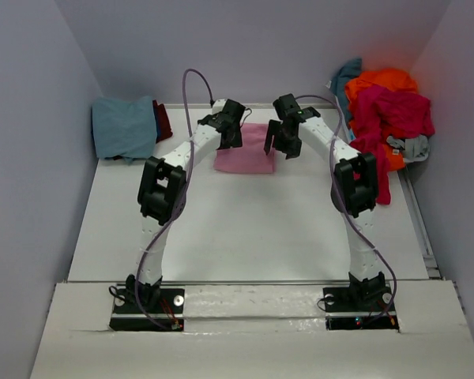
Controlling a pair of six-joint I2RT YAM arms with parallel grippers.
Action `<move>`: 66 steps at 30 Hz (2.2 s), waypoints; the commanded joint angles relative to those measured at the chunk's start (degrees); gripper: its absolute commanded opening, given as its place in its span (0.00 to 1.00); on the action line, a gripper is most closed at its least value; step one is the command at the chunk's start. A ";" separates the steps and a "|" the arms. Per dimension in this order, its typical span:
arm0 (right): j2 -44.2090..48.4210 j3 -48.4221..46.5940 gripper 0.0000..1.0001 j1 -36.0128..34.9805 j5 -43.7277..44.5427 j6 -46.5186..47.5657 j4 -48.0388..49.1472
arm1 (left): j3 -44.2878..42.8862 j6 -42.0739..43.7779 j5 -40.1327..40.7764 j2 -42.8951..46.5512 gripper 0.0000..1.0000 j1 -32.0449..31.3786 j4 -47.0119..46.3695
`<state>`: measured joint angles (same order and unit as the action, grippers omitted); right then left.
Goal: Fold and stack the t-shirts
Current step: Fold the tshirt
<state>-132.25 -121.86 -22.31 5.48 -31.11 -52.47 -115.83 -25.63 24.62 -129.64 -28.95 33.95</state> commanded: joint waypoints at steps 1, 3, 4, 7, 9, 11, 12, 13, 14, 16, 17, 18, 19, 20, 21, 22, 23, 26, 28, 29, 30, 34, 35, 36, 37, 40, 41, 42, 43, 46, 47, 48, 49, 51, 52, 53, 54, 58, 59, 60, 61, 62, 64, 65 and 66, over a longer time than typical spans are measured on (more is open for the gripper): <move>7.43 7.23 0.76 -0.19 -1.52 -1.23 1.13 | 8.15 -2.23 0.69 8.96 0.99 0.21 -0.73; 10.68 12.32 0.76 -0.19 -2.75 -1.32 3.07 | 13.66 -2.41 0.34 12.74 0.98 0.21 -2.83; 11.48 13.66 0.76 -0.19 -2.84 -1.23 3.60 | 15.35 -2.41 0.17 13.97 0.99 0.21 -3.62; 12.98 17.70 0.76 -0.19 -3.71 -0.88 6.58 | 18.09 -2.32 -0.63 15.74 0.99 0.21 -5.21; 12.11 18.24 0.76 -0.19 -4.68 -0.44 8.08 | 16.87 -2.41 -0.45 14.08 0.99 0.21 -4.17; 11.14 17.98 0.75 -0.19 -4.95 0.00 8.61 | 16.34 -2.23 -0.54 12.93 0.99 0.21 -4.33; 10.44 17.98 0.75 -0.19 -4.86 0.09 8.78 | 16.08 -1.97 -0.71 12.84 0.99 0.21 -5.03; 10.43 17.98 0.75 -0.19 -4.77 0.26 9.05 | 15.81 -1.80 -0.80 12.66 0.99 0.21 -5.30; 9.91 17.72 0.75 -0.19 -4.60 0.52 9.40 | 15.46 -1.27 -0.89 12.05 0.99 0.21 -5.30; 9.20 16.84 0.75 -0.19 -4.68 0.79 9.49 | 13.18 -0.83 -1.15 10.82 0.98 0.21 -4.78; 7.89 15.27 0.75 -0.19 -4.86 0.97 8.97 | 12.30 -0.65 -1.33 9.25 0.98 0.21 -4.34; 7.27 14.21 0.75 -0.19 -4.86 0.97 8.61 | 10.47 -0.48 -1.33 8.54 0.98 0.21 -3.90; 6.57 13.33 0.75 -0.19 -4.86 0.97 8.26 | 9.84 -0.48 -1.33 7.92 0.98 0.21 -3.46; 5.69 12.54 0.75 -0.19 -4.86 1.05 8.17 | 9.40 -0.13 -1.42 7.05 0.98 0.21 -3.72; 5.33 11.92 0.75 -0.19 -5.03 1.23 8.43 | 8.96 0.05 -2.03 6.69 0.98 0.21 -3.89; 4.90 10.61 0.74 -0.19 -5.04 1.32 8.35 | 8.17 0.23 -2.21 6.16 0.98 0.21 -4.07; 4.28 9.81 0.74 -0.19 -5.04 1.32 8.09 | 7.64 0.49 -2.47 5.55 0.97 0.21 -3.98; 2.35 7.00 0.73 -0.19 -6.60 1.32 7.91 | 5.18 0.49 -3.26 2.13 0.97 0.21 -2.67; 1.38 5.85 0.73 -0.19 -6.88 1.23 8.17 | 4.56 0.23 -3.88 1.24 0.97 0.21 -2.23; 1.03 5.50 0.73 -0.19 -7.32 1.14 8.17 | 4.65 0.14 -4.05 0.80 0.96 0.21 -2.31; 0.76 5.15 0.72 -0.19 -7.49 1.14 8.17 | 5.00 0.05 -4.32 0.62 0.96 0.21 -2.49; -0.20 5.49 0.68 -0.19 -8.81 0.62 8.78 | 6.14 -0.65 -4.58 -1.13 0.93 0.21 -2.32; -0.03 6.45 0.66 -0.19 -9.51 0.27 9.40 | 6.23 -1.00 -4.58 -1.83 0.92 0.21 -2.05; -0.03 6.90 0.65 -0.19 -9.87 0.18 9.66 | 6.49 -1.26 -4.58 -2.01 0.89 0.21 -1.79; 0.06 7.34 0.64 -0.19 -10.13 0.09 9.75 | 7.19 -1.88 -4.76 -2.10 0.86 0.21 -1.70; -0.12 9.36 0.53 -0.19 -12.15 -0.61 10.19 | 8.86 -2.06 -5.81 -2.02 0.74 0.21 -2.40; -0.47 9.80 0.45 -0.19 -13.55 -0.88 10.02 | 9.13 -2.32 -5.99 -2.10 0.61 0.21 -2.58; -0.64 10.15 0.42 -0.72 -13.91 -1.05 9.67 | 9.13 -2.32 -6.34 -2.19 0.55 0.21 -2.40; -0.91 10.24 0.41 -0.72 -14.17 -1.14 9.32 | 8.96 -2.41 -6.60 -2.37 0.54 0.21 -1.97; -1.79 9.98 0.34 -1.77 -15.31 -0.79 7.91 | 8.87 -2.50 -7.13 -2.63 0.47 0.21 -1.00; -2.14 9.89 0.30 -1.78 -15.75 -0.70 7.38 | 8.78 -2.32 -7.39 -2.54 0.47 0.21 -0.82; -2.14 10.06 0.26 -2.39 -16.37 -0.62 6.94 | 8.78 -2.06 -7.83 -2.72 0.44 0.21 -0.56; -1.70 11.37 0.25 -2.39 -16.37 -0.62 7.11 | 8.95 -1.97 -7.83 -2.72 0.43 0.21 0.23; -0.91 12.96 0.23 -2.92 -16.99 -0.70 7.90 | 9.30 -1.79 -8.18 -2.81 0.36 0.21 1.20; -0.47 13.66 0.23 -2.92 -17.25 -0.70 7.99 | 9.74 -1.79 -8.19 -2.46 0.32 -0.31 1.46; 0.23 14.19 0.23 -3.53 -17.51 -0.70 7.73 | 11.57 -1.79 -8.10 -2.11 0.31 -0.32 1.55; 0.58 15.33 0.23 -3.53 -17.78 -0.53 7.47 | 12.72 -1.79 -8.19 -0.80 0.31 -0.84 1.47; 5.31 20.51 0.23 -4.58 -17.78 -0.44 8.17 | 21.32 -2.06 -8.80 3.51 0.31 -2.25 0.67; 5.33 21.83 0.23 -4.59 -17.78 -0.53 8.17 | 22.57 -2.32 -8.98 4.04 0.31 -2.25 0.85; 7.16 22.97 0.23 -5.11 -18.21 -0.61 8.26 | 23.88 -2.32 -9.85 5.53 0.30 -3.03 0.85; 8.13 25.25 0.23 -5.12 -18.31 -0.70 8.17 | 25.29 -2.41 -10.29 6.41 0.30 -4.00 0.85; 9.27 26.49 0.23 -5.64 -18.31 -0.70 8.17 | 28.09 -2.84 -10.38 7.20 0.30 -4.53 0.85; 12.79 30.35 0.23 -6.96 -18.31 -0.62 7.73 | 32.22 -3.29 -11.00 10.19 0.30 -6.46 0.76; 14.19 31.85 0.23 -6.96 -18.22 -0.62 7.73 | 33.55 -3.55 -11.52 11.16 0.30 -7.17 0.76; 17.08 33.34 0.23 -8.44 -18.31 -0.88 7.64 | 34.78 -4.16 -12.48 13.26 0.30 -8.65 0.85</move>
<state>-122.50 -94.00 -27.29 -12.29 -31.97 -41.60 -87.92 -28.34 16.84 -119.42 -33.28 27.03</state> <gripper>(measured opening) 0.229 0.309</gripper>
